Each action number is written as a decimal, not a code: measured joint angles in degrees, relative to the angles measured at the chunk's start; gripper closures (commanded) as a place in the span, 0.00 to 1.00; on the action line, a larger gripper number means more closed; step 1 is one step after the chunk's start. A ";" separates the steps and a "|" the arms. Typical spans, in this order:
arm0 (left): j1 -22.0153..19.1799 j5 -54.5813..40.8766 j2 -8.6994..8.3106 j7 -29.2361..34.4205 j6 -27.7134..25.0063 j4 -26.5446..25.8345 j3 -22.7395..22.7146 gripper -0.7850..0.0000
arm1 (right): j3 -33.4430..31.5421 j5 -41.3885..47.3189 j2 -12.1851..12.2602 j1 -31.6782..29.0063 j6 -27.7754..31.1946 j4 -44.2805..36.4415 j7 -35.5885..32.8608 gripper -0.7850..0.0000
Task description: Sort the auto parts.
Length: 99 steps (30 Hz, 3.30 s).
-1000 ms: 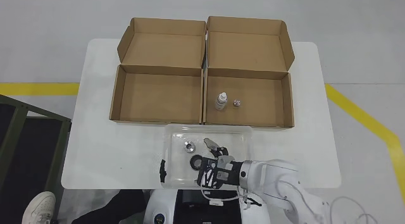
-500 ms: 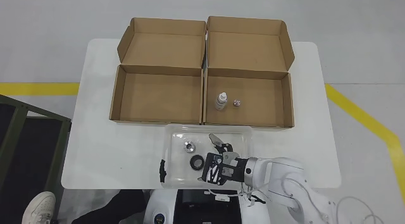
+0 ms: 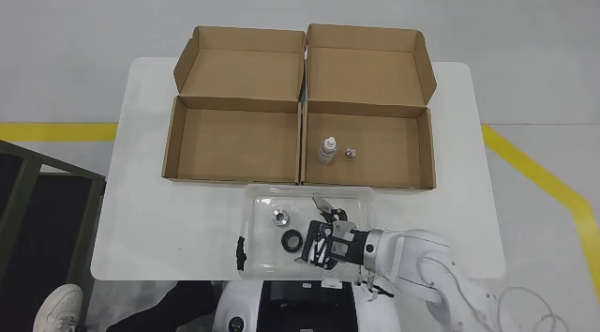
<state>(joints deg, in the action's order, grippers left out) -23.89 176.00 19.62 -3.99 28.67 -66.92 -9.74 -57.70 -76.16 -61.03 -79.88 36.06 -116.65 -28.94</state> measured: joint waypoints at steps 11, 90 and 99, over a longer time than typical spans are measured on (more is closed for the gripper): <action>0.00 0.00 0.00 0.00 0.00 0.00 0.00 0.00 | 6.69 1.04 -0.96 2.19 0.56 -1.93 -5.61 0.00; 0.00 0.00 0.00 0.00 0.00 0.00 0.00 0.00 | -23.24 -4.18 3.00 -22.49 -7.40 -17.99 15.53 0.00; 0.00 0.00 0.00 0.00 0.00 0.00 0.00 0.00 | -16.04 0.02 2.70 -15.96 -0.55 -14.62 8.28 0.00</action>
<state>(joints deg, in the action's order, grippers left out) -23.89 176.00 19.62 -3.99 28.67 -66.92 -9.74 -73.74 -76.14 -58.33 -95.85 35.51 -131.27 -20.66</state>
